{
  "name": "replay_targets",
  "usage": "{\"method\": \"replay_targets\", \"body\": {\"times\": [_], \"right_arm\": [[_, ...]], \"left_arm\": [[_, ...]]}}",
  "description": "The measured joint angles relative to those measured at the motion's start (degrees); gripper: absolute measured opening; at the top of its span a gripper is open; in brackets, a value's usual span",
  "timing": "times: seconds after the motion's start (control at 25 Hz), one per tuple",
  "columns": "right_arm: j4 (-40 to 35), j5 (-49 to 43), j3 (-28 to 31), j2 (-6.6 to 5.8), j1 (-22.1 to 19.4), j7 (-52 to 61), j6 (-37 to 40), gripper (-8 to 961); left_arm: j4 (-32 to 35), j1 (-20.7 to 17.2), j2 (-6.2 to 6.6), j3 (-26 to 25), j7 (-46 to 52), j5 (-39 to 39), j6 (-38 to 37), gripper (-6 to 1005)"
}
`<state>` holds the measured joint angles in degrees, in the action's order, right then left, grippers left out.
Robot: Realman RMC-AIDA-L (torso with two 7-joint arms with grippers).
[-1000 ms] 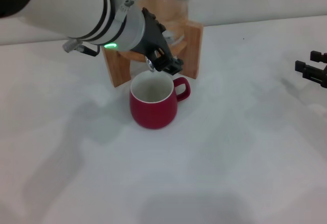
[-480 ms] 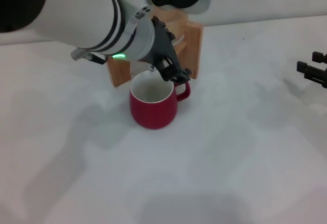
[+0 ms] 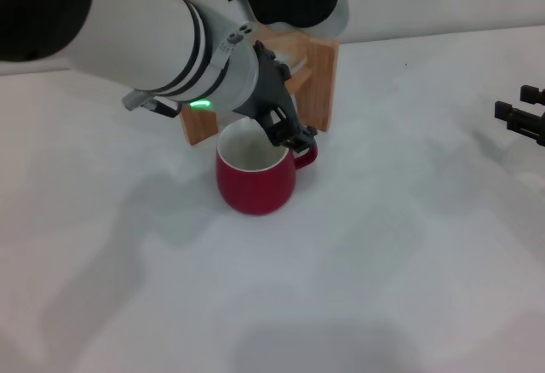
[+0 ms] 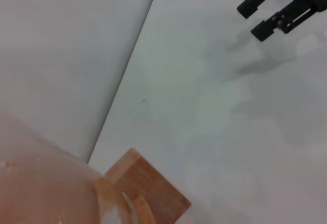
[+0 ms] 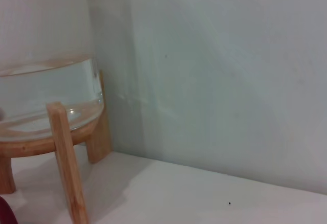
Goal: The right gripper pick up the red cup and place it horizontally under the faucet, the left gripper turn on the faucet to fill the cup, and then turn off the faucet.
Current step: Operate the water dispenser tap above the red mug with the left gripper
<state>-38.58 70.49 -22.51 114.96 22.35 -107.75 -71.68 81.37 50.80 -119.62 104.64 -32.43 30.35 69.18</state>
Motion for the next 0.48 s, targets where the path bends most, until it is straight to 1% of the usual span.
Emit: {"method": "replay_targets", "body": {"times": [0.48], "right_arm": [[0.0,0.0,-0.19,0.09,0.02,0.0,0.48,549]], "left_arm": [[-0.78,0.68,0.0,0.04,-0.09,-0.01,-1.51,801]]}}
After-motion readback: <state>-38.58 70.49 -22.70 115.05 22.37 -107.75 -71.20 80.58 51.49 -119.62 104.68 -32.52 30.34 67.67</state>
